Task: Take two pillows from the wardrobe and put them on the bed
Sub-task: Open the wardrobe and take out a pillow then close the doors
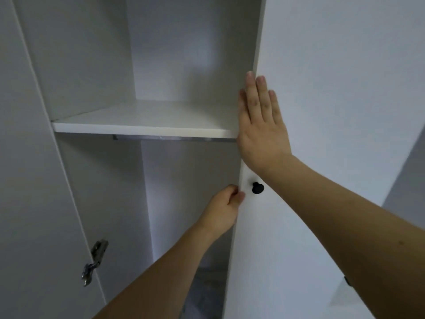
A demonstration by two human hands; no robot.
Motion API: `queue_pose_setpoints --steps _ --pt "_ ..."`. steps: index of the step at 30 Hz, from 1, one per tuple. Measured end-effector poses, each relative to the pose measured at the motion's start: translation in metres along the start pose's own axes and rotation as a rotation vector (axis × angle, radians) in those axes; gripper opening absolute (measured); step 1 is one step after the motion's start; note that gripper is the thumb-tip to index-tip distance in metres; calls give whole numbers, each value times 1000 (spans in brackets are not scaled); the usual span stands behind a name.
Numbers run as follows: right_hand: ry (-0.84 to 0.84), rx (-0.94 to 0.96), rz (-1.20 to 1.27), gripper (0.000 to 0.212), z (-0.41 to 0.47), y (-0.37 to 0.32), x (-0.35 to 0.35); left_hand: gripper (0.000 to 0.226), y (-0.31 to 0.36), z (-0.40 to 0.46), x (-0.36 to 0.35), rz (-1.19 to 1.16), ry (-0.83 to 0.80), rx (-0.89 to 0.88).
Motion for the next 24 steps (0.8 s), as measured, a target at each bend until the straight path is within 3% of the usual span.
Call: queue_pose_setpoints --steps 4,11,14,19,20,23,24 --pt "8 21 -44 67 -24 -4 43 19 14 -38 -4 -44 -38 -18" --pt "36 165 -145 55 -92 33 144 47 74 -134 -50 47 26 -155" --pt "54 218 -178 58 -124 60 180 41 100 -157 -75 42 10 -245" --pt "-43 191 -328 67 -167 107 227 48 133 -162 -126 14 -216 -318" --pt "-62 178 -360 68 -172 113 233 59 136 -159 -136 -1 -268 -305" --pt "-117 133 -422 68 -189 131 250 121 152 -149 -173 22 -420 -257" --pt "-138 114 -440 67 -193 137 253 124 159 -148 -184 35 -450 -275"
Point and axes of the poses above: each hand's wrist, its own z-axis towards the middle knuckle, its own x-axis out of the back of the hand, y = z × x, the point moved 3 cm from there along z, towards the middle knuckle, and after that the axes turned 13 degrees about z, right-handed, at the moved point
